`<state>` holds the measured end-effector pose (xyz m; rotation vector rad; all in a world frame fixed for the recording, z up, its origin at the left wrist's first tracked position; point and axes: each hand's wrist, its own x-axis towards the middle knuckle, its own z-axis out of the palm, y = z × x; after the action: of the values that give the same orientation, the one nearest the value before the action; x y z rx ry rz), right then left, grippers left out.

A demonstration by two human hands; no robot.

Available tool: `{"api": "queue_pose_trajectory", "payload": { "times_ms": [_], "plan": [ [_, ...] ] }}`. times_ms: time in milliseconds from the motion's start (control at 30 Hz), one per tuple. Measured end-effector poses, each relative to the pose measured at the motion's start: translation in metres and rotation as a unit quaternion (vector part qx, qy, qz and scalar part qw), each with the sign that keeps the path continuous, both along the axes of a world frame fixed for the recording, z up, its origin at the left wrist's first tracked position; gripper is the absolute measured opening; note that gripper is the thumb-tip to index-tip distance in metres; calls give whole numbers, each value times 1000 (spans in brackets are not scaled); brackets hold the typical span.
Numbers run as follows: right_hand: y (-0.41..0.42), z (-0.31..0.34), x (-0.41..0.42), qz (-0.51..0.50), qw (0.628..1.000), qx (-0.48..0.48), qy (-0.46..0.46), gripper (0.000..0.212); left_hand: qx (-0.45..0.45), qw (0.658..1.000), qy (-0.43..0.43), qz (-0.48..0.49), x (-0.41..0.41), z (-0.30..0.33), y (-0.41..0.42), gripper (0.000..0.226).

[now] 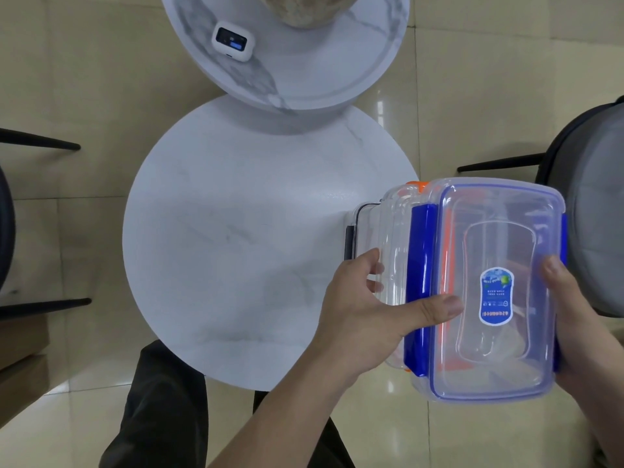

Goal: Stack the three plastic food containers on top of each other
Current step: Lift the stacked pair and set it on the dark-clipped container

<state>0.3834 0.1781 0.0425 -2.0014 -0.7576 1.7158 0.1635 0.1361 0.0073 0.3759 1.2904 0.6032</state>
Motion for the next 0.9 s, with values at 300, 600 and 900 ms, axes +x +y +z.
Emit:
{"api": "queue_pose_trajectory", "payload": {
  "times_ms": [300, 600, 900],
  "plan": [
    [0, 3, -2, -5, 1000, 5, -1, 96, -4, 1000, -4, 7, 1, 1, 0, 98],
    [-5, -4, 4, -18, 1000, -4, 1, 77, 27, 999, 22, 14, 5, -4, -6, 100],
    [-21, -33, 72, -134, 934, -72, 324, 99, 37, 996, 74, 33, -12, -9, -4, 76]
  ]
}}
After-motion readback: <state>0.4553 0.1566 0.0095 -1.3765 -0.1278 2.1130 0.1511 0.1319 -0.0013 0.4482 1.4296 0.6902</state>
